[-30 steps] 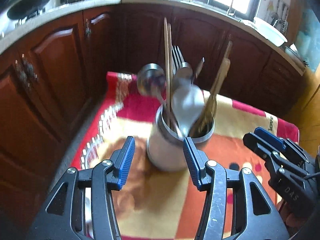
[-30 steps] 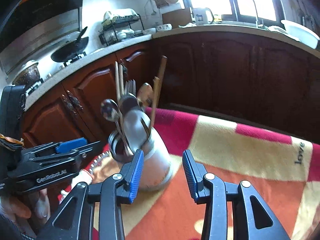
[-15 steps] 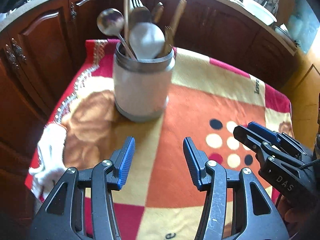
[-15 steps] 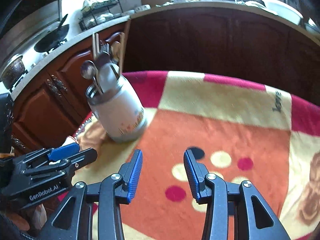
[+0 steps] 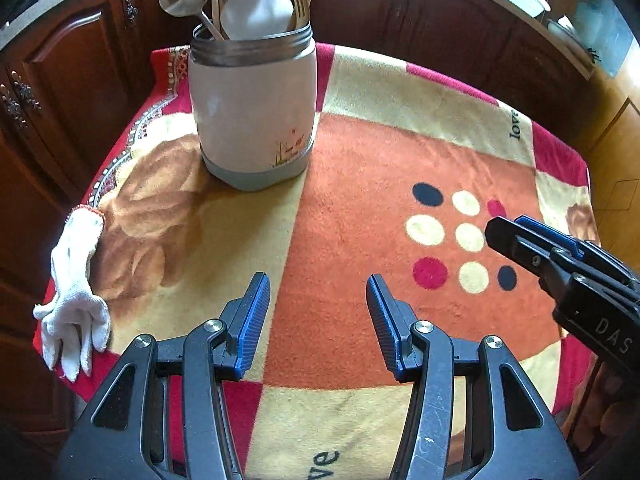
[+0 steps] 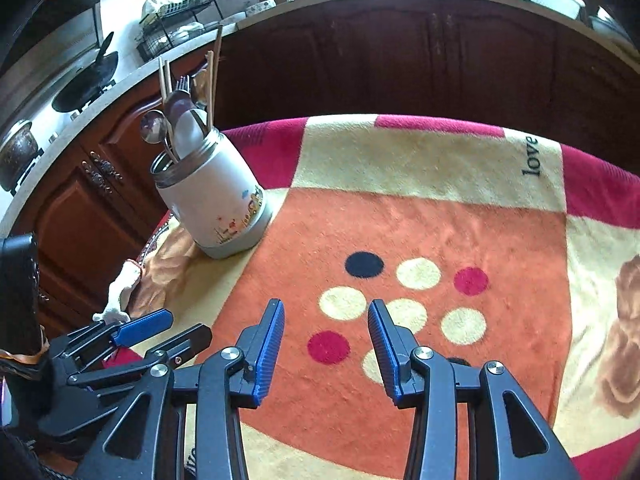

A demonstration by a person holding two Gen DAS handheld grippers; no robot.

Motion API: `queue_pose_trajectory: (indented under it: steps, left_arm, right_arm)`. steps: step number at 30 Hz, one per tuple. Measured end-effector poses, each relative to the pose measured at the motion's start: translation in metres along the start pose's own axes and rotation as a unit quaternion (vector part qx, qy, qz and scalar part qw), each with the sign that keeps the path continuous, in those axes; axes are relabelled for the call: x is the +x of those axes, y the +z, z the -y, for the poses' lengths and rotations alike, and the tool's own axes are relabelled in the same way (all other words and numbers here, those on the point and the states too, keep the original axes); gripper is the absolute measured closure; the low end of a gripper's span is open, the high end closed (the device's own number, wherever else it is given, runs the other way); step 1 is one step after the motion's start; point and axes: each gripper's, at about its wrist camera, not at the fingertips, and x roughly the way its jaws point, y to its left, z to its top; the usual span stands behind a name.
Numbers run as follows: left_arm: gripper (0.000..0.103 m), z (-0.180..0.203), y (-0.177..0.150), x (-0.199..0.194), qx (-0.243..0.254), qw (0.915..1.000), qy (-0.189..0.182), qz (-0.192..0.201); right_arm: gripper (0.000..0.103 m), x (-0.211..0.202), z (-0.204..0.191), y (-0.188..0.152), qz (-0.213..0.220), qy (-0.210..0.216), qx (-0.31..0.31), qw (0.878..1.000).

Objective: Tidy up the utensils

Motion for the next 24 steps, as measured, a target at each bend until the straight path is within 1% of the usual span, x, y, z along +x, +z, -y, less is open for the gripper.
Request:
queue_pose_trajectory:
  steps: [6,15,19,24]
  left_arm:
    - [0.053,-0.001,0.0,0.004,0.0,1.0,0.004,-0.004]
    - [0.053,-0.006,0.002,-0.003,-0.006,0.9998,0.013,0.014]
    - [0.053,-0.007,0.003,-0.009,-0.004,0.9992,0.033,0.024]
    - [0.053,-0.011,0.005,-0.017,-0.006,0.9982,0.048,0.036]
  right_arm:
    - [0.061,0.0,0.0,-0.001,-0.001,0.001,-0.001,1.0]
    - [0.061,0.001,-0.002,-0.001,0.0,0.005,0.0,1.0]
    - [0.061,0.001,-0.008,-0.002,0.002,0.005,-0.006,1.0]
    - [0.061,0.0,-0.018,-0.001,0.011,0.006,-0.018,1.0]
